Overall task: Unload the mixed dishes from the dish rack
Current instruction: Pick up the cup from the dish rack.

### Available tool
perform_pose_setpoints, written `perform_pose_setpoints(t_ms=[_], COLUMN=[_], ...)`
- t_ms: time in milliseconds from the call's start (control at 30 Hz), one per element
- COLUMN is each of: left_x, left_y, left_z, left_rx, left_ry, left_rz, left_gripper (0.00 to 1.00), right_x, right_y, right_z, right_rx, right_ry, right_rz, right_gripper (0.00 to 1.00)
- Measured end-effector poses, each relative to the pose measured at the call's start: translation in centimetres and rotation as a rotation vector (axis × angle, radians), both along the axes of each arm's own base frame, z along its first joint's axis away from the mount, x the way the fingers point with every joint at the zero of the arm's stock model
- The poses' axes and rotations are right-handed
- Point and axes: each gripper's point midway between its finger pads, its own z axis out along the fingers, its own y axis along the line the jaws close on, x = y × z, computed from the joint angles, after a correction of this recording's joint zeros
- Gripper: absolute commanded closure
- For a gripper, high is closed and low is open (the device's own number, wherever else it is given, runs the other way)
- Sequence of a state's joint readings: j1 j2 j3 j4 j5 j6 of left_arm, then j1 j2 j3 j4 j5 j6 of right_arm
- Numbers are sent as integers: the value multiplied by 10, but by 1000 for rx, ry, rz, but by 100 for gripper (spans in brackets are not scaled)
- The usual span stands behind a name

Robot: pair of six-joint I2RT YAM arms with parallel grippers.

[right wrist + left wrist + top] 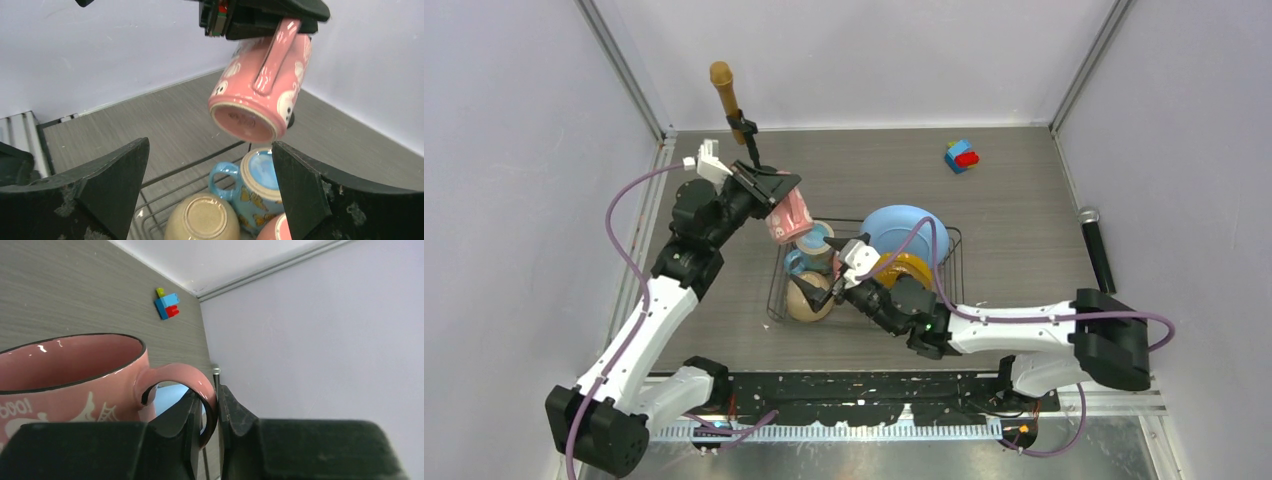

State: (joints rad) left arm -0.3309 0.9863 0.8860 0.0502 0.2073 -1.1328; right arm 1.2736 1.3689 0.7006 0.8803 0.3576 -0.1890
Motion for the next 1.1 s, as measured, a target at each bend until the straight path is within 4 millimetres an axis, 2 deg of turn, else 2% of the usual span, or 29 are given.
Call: perform_pose_setpoints(t_ms=[133, 267, 400, 500, 567, 733, 833, 933, 1100], left_x=[-2, -11, -33, -53, -68, -117, -138, -148, -153], left_y=[-8, -29, -45, -50, -50, -46, -44, -44, -45], left_z=[10, 19, 25, 21, 19, 11, 12, 11, -1], left_rx=[101, 236, 339, 416, 463, 567, 582, 585, 573], left_ry=[-71, -172, -347, -485, -584, -872, -984, -1052, -1066], left_rz=[-74, -267, -465, -590, -656, -817, -876, -922, -978], left_gripper=[100, 100, 100, 100, 100, 100, 100, 100, 100], right_x=[-3, 0, 30, 64, 81, 93, 93, 87, 75], right_y=[-17, -36, -74, -112, -128, -133, -133, -133, -124], right_z=[9, 23, 43, 47, 48, 45, 36, 34, 50], right_rx=[22, 26, 112, 170, 176, 130, 99, 81, 85], right_ry=[74, 173, 305, 444, 526, 690, 764, 808, 817], right_rz=[-4, -16, -85, -197, -265, -314, -311, -281, -183], right_gripper=[0, 0, 0, 0, 0, 0, 0, 0, 0])
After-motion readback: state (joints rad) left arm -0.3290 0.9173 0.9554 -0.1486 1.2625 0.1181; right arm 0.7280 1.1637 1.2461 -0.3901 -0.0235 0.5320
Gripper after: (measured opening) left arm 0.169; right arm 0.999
